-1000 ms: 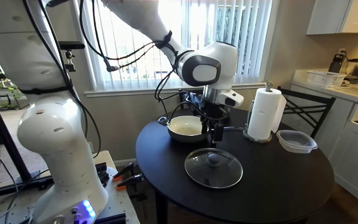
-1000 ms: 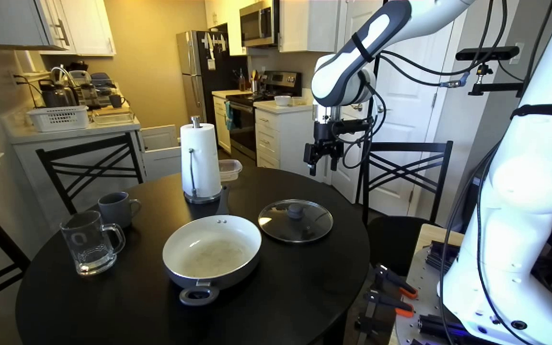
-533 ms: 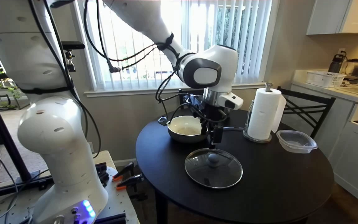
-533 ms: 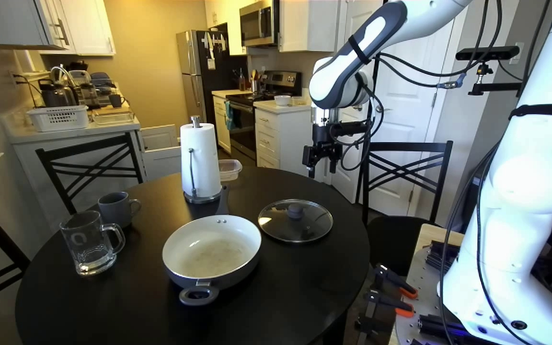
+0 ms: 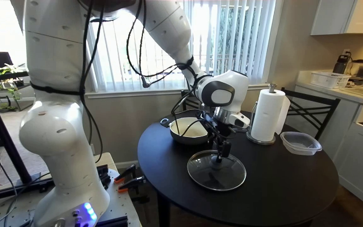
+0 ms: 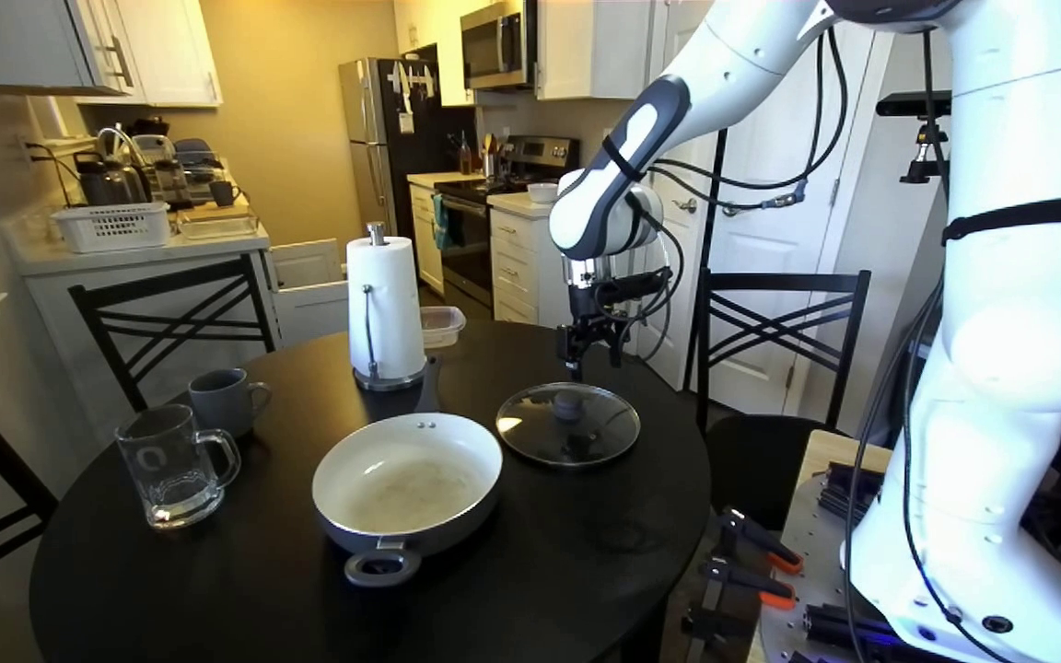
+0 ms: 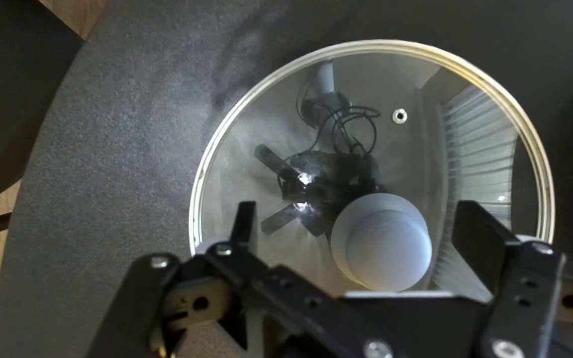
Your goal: Put the glass lid on the pan.
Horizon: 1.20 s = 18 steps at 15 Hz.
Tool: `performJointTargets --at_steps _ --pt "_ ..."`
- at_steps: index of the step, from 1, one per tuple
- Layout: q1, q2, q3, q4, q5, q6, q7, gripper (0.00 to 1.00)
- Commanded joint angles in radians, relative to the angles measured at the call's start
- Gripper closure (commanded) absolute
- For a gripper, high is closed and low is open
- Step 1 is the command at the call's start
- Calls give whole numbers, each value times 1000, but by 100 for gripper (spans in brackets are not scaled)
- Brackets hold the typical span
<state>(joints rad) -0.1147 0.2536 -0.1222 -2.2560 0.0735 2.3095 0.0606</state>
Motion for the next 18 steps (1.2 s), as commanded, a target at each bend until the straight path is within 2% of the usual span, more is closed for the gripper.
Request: performJointTargets --at_steps 1,7,13,18 --pt "3 93 10 87 -14 -32 -6 0" --pt "21 188 56 158 -13 -57 -17 0" --pt "26 238 33 167 -19 -22 12 0" --pt "29 216 26 149 -17 27 10 0"
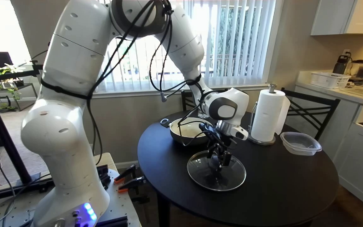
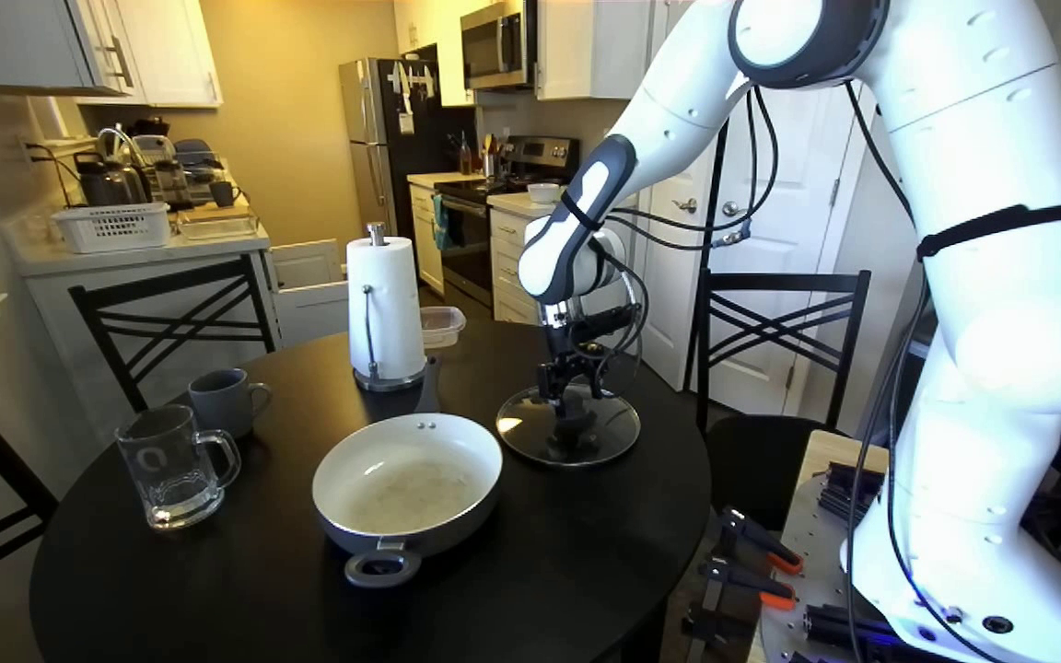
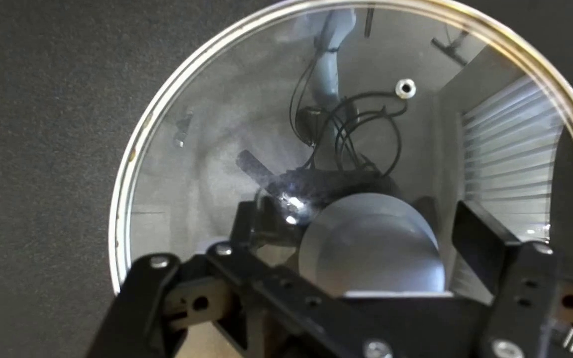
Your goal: Put the glass lid on the pan.
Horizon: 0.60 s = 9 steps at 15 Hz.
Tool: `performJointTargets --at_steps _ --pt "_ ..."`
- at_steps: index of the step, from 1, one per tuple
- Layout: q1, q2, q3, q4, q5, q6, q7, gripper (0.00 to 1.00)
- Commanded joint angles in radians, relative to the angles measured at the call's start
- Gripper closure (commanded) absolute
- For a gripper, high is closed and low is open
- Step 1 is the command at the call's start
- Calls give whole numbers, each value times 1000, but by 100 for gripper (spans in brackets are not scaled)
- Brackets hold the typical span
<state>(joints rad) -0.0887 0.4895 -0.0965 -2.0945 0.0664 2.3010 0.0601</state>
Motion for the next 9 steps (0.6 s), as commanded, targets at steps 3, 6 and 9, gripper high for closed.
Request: performJointTargets --at_steps 3,6,9 --pt "-2 -17 7 -9 -1 62 -2 0" --pt "-9 -11 13 -7 11 62 -10 0" --pt "-14 -15 17 -11 15 75 -22 33"
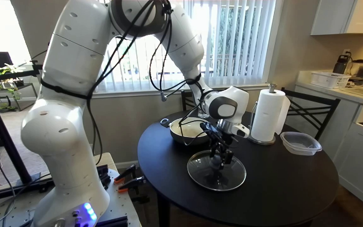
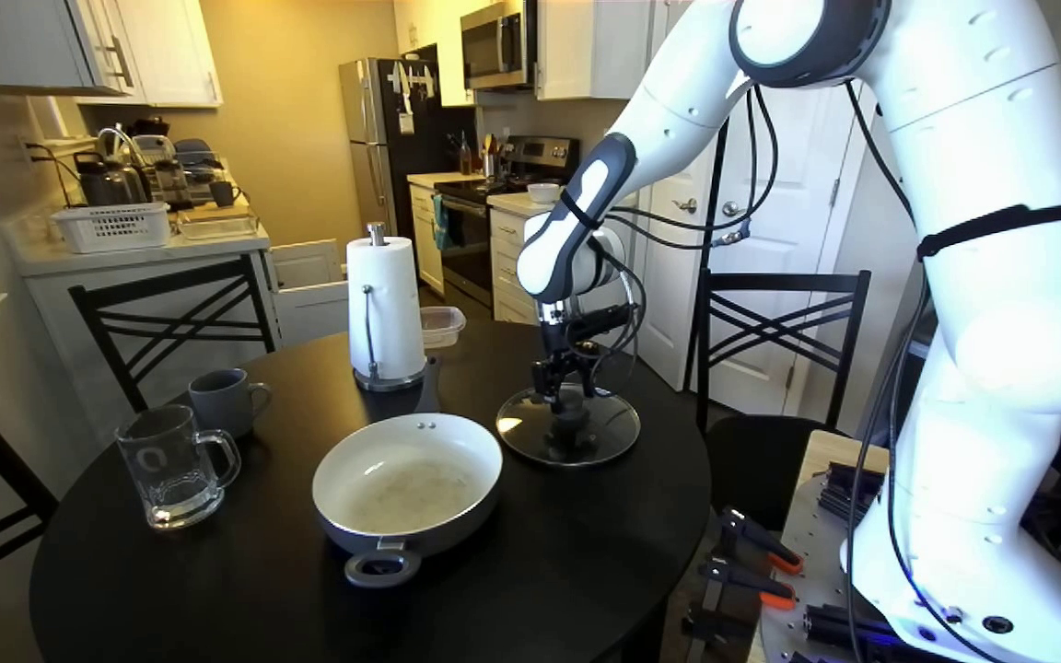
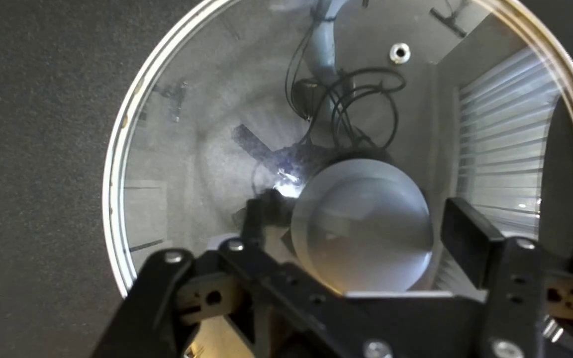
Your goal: Put the glass lid on the pan.
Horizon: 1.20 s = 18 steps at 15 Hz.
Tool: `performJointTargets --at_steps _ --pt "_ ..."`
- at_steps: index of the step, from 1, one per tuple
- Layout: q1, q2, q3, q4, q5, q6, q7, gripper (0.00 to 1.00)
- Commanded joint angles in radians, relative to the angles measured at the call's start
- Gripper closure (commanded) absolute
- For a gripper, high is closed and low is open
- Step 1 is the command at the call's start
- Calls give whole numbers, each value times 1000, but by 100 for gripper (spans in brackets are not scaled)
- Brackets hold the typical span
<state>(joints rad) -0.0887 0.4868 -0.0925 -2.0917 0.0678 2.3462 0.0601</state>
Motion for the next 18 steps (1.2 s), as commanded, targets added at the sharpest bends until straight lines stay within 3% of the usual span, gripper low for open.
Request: performJointTargets --at_steps 1,5,12,18 --pt "-14 -12 13 -14 14 33 -21 42" --pt "-13 -16 13 -10 12 43 -22 66" --pt "-9 -39 6 -9 3 9 -9 67" --pt "31 -144 -25 9 -63 -165 74 67"
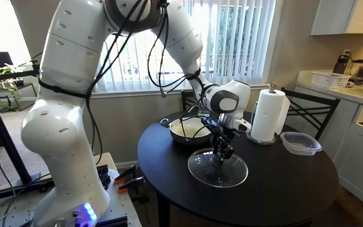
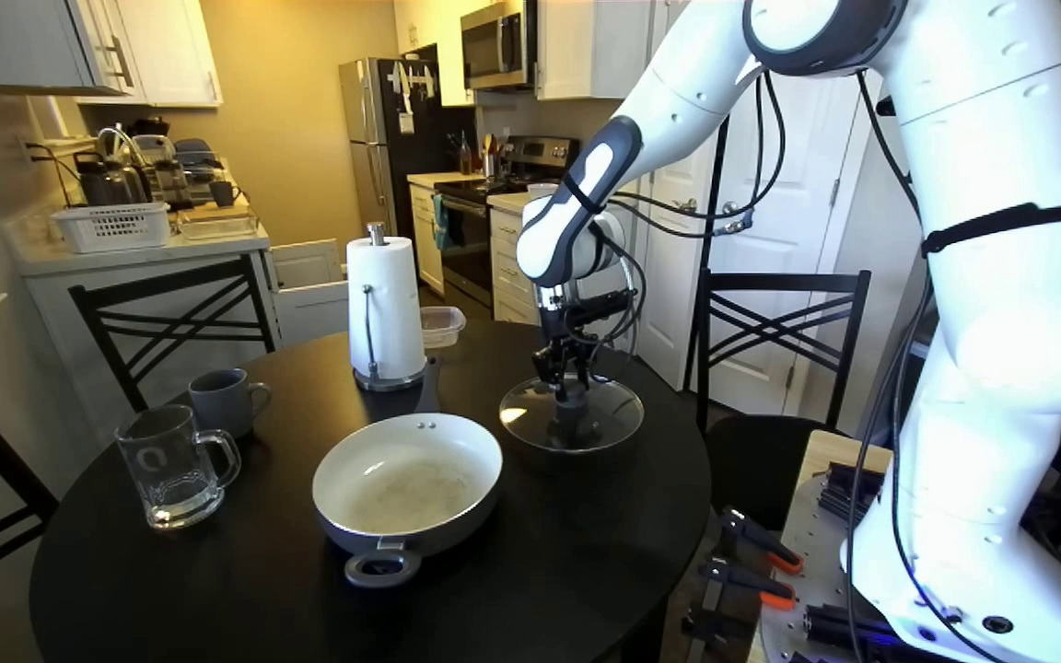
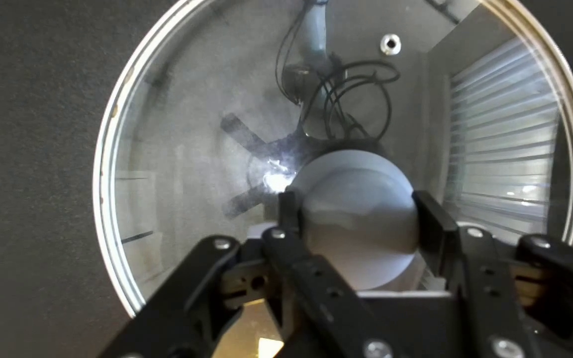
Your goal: Put the glass lid on the pan.
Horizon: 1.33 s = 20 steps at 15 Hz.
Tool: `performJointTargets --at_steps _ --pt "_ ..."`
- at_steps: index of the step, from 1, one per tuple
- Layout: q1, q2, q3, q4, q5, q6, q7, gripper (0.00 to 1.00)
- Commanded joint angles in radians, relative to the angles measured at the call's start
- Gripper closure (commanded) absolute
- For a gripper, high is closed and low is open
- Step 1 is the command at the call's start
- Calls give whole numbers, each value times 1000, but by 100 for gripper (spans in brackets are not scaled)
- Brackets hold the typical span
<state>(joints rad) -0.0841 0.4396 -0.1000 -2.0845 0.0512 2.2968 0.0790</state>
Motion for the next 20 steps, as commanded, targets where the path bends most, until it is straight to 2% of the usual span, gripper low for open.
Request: performJointTargets --at_steps 1,7,20 --pt "30 -111 -18 13 -63 -147 65 67" --pt "70 -118 6 148 -142 -336 107 67" --pt "202 36 94 366 -242 -450 58 67"
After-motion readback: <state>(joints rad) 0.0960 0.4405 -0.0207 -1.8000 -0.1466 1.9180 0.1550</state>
